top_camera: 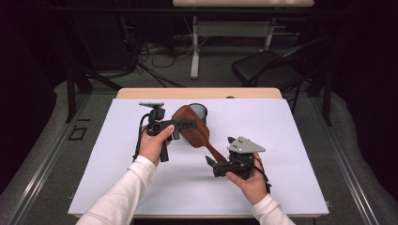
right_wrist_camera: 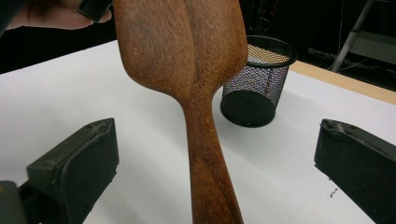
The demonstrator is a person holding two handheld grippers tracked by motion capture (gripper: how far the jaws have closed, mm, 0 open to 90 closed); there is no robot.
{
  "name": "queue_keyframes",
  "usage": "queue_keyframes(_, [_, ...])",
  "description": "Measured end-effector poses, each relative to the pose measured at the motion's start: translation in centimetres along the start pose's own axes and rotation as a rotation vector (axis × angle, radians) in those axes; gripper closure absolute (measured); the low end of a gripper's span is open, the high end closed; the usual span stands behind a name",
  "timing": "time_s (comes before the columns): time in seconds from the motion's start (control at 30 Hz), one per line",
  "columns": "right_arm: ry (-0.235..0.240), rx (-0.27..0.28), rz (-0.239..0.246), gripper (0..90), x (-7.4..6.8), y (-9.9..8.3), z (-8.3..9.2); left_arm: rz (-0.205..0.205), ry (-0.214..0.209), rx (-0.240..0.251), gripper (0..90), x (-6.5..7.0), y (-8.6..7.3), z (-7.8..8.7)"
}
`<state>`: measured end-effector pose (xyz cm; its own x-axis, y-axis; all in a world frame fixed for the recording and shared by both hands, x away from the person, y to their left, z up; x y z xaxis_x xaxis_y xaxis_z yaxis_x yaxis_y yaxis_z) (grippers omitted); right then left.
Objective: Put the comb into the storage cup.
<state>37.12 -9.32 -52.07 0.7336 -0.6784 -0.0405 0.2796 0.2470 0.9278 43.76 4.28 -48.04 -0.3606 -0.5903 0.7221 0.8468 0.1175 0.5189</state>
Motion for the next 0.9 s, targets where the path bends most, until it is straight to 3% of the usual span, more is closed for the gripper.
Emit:
queue_keyframes(0.17, [0.011, 0.002, 0.004, 0.0, -0.21, 0.11, 0.14, -0.003, -0.002, -0.004, 47.7, -0.14, 0.06, -0.15])
queue_keyframes(0.5, [-0.017, -0.015, -0.003, 0.0, 0.14, 0.12, 0.07, -0.015, -0.009, 0.004, 47.7, -0.20, 0.21, -0.22])
queue_keyframes(0.67, [-0.029, -0.020, -0.006, 0.0, 0.31, 0.01, 0.19, -0.018, -0.032, 0.001, 47.6, -0.14, 0.25, -0.33])
queue_keyframes(0.9, [-0.032, -0.008, -0.016, 0.0, 0.53, 0.15, 0.32, -0.034, -0.005, 0.018, 47.6, -0.40, 0.45, -0.37])
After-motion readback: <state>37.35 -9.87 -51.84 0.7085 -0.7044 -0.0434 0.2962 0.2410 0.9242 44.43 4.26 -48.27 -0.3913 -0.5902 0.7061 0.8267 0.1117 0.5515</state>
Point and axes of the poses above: each handheld gripper's, and its own axes: z roughly backward along the jaws, y roughly out of its top, x roughly to its right, the point moved 9 cm from there along -z, roughly forward along the jaws, and after that the axes turned 7 degrees about y, right-handed, at the moved point
